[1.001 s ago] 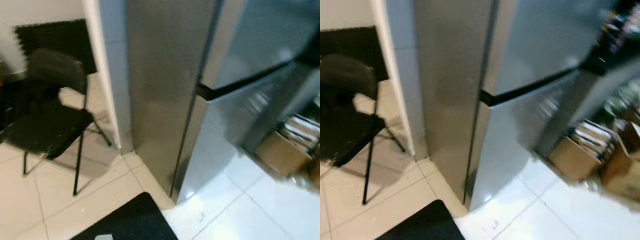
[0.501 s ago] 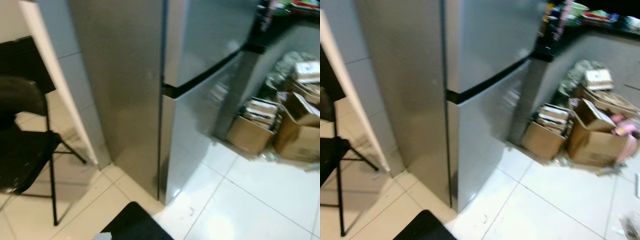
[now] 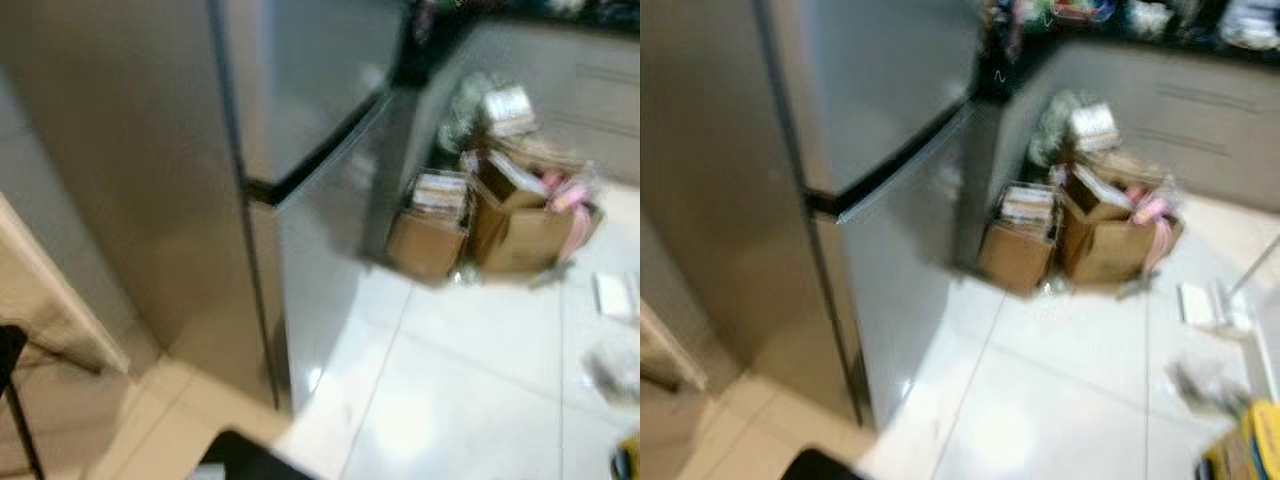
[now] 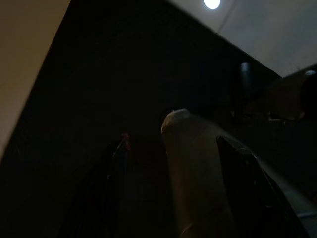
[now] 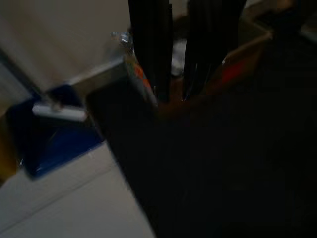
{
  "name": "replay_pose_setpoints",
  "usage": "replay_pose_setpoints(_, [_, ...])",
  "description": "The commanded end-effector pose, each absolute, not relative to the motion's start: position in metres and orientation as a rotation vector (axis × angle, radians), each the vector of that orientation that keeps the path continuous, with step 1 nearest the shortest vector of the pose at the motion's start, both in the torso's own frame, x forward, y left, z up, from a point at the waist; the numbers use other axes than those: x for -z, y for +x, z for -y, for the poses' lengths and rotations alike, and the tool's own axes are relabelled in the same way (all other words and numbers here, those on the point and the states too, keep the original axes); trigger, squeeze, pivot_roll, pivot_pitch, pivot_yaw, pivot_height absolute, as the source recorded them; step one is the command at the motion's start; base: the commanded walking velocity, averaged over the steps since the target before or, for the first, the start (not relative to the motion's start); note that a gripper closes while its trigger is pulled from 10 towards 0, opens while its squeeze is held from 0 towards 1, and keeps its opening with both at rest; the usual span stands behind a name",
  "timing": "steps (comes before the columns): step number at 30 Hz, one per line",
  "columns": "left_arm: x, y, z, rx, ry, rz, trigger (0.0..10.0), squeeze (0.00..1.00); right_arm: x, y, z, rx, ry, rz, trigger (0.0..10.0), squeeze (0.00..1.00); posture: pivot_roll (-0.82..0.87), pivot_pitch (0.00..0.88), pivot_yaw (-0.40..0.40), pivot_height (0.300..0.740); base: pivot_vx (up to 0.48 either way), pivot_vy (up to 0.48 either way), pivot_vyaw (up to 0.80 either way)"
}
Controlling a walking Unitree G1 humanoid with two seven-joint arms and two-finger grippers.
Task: Restocking fridge
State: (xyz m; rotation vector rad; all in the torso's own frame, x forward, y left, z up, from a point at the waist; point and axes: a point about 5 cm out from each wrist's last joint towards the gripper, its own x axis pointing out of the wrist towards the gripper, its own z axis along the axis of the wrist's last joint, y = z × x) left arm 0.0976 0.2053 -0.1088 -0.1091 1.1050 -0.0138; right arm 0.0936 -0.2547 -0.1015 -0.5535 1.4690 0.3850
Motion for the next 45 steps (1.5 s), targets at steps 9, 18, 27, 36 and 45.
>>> replay_pose_setpoints(9, [0.1119,0.0856,-0.205,0.012,-0.103,-1.142,10.0,0.0,0.1017,0.0972,0.2514,-0.386,-0.556,-1.453,10.0,0.0,-0.08,0.0,-0.051,0.74,0.0,0.0,-0.8])
replay_pose_setpoints(18, [0.1112,0.0865,-0.2069,0.015,-0.079,-1.134,10.0,0.0,0.1017,0.0975,0.2513,-0.379,-0.556,-1.442,10.0,0.0,-0.08,0.0,-0.051,0.74,0.0,0.0,-0.8])
replay_pose_setpoints(27, [0.1103,0.0882,-0.2087,0.024,-0.069,-1.124,10.0,0.0,0.1012,0.1017,0.2502,-0.347,-0.528,-1.404,10.0,0.0,-0.09,0.0,-0.049,0.74,0.0,0.0,-0.18])
replay_pose_setpoints(36, [0.1111,0.0851,-0.2076,0.036,-0.066,-1.134,10.0,0.0,0.1011,0.1025,0.2497,-0.344,-0.516,-1.398,10.0,0.0,-0.09,0.0,-0.048,0.74,0.0,-0.198,0.0])
replay_pose_setpoints(45, [0.1115,0.0837,-0.2073,0.038,-0.07,-1.139,10.0,0.0,0.1007,0.1036,0.25,-0.341,-0.514,-1.391,10.0,0.0,-0.09,0.0,-0.049,0.74,0.0,-0.342,0.0])
